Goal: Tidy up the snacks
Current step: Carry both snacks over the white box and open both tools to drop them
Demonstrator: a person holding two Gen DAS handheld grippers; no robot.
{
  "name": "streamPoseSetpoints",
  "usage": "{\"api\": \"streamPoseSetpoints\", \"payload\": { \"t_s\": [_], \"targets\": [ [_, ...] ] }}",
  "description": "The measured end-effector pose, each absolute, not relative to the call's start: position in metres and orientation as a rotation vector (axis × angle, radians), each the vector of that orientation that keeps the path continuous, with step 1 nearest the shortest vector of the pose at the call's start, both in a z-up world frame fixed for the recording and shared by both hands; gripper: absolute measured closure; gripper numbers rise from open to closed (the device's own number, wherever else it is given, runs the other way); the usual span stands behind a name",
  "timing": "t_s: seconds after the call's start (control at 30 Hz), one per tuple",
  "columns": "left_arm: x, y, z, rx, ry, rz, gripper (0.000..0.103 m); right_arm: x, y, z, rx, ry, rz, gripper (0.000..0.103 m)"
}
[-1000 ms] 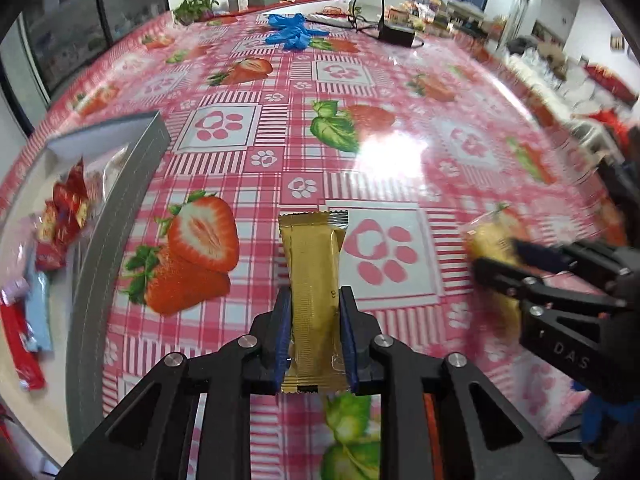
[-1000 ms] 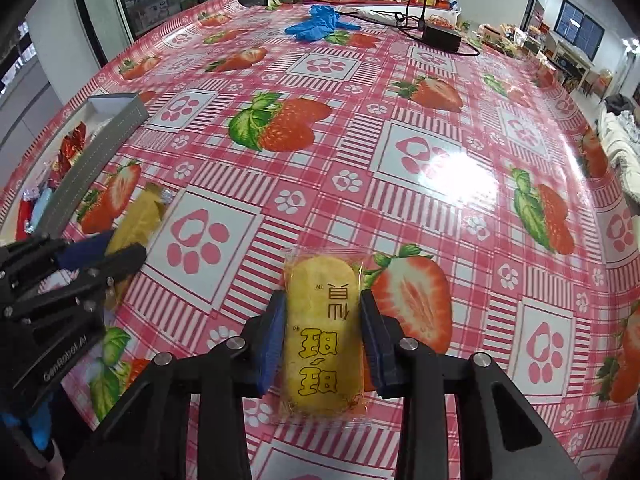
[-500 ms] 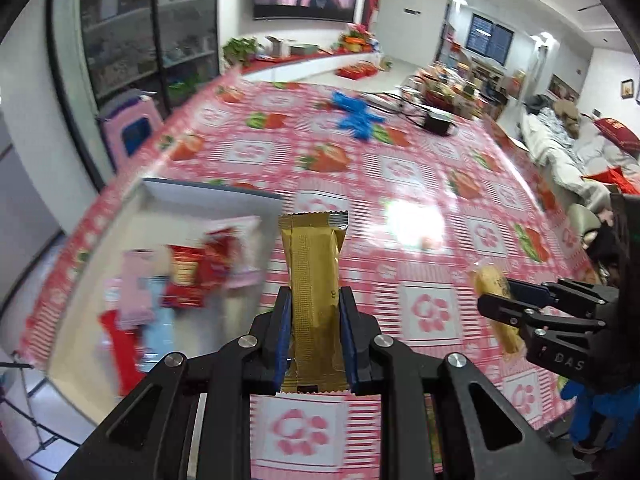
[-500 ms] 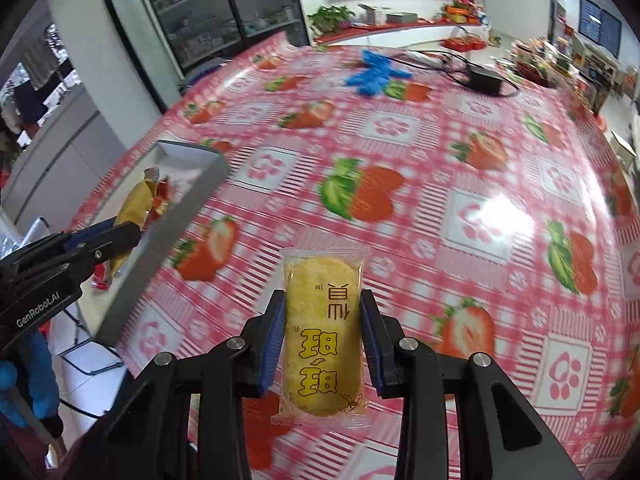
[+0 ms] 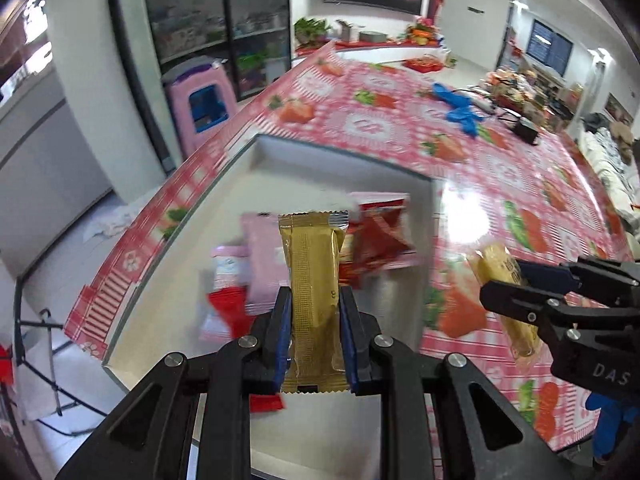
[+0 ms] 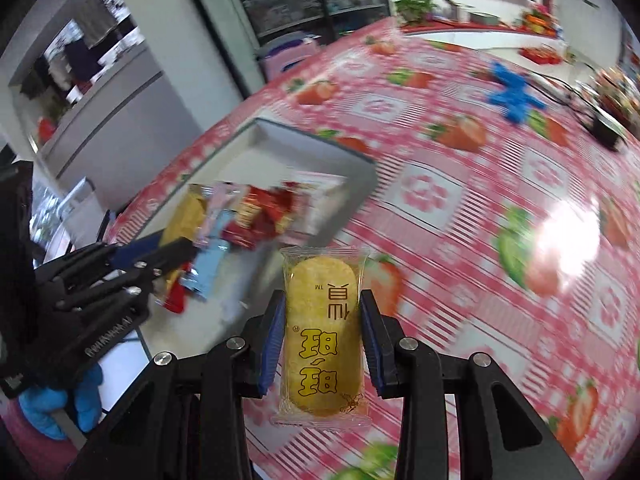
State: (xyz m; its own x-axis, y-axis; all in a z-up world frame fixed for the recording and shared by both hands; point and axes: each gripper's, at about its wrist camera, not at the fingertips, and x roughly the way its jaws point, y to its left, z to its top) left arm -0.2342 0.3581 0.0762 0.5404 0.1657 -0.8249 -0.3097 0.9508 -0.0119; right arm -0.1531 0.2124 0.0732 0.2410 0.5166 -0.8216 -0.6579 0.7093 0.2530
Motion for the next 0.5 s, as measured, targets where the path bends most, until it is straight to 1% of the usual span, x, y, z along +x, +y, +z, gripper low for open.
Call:
{"api": "streamPoseSetpoints", "payload": {
  "t_s": [0.27, 0.4, 0.5],
  "targets": [
    [-0.22, 0.391, 0.052, -0.213, 1.004, 0.332, 0.079, -0.13, 0.279, 0.06, -0.19, 1.105, 0.858, 0.066],
    [-0.212, 0.395, 0.05, -0.204, 1.0, 0.334, 0.078, -0.117, 0.298, 0.053, -0.21, 1.11, 0.836, 0.066],
    [-0.206, 0.398, 0.047, -0.195, 1.005, 0.338, 0.075, -0.107, 0.304, 0.053, -0.193, 1.108, 0.822, 0.066]
  ]
}}
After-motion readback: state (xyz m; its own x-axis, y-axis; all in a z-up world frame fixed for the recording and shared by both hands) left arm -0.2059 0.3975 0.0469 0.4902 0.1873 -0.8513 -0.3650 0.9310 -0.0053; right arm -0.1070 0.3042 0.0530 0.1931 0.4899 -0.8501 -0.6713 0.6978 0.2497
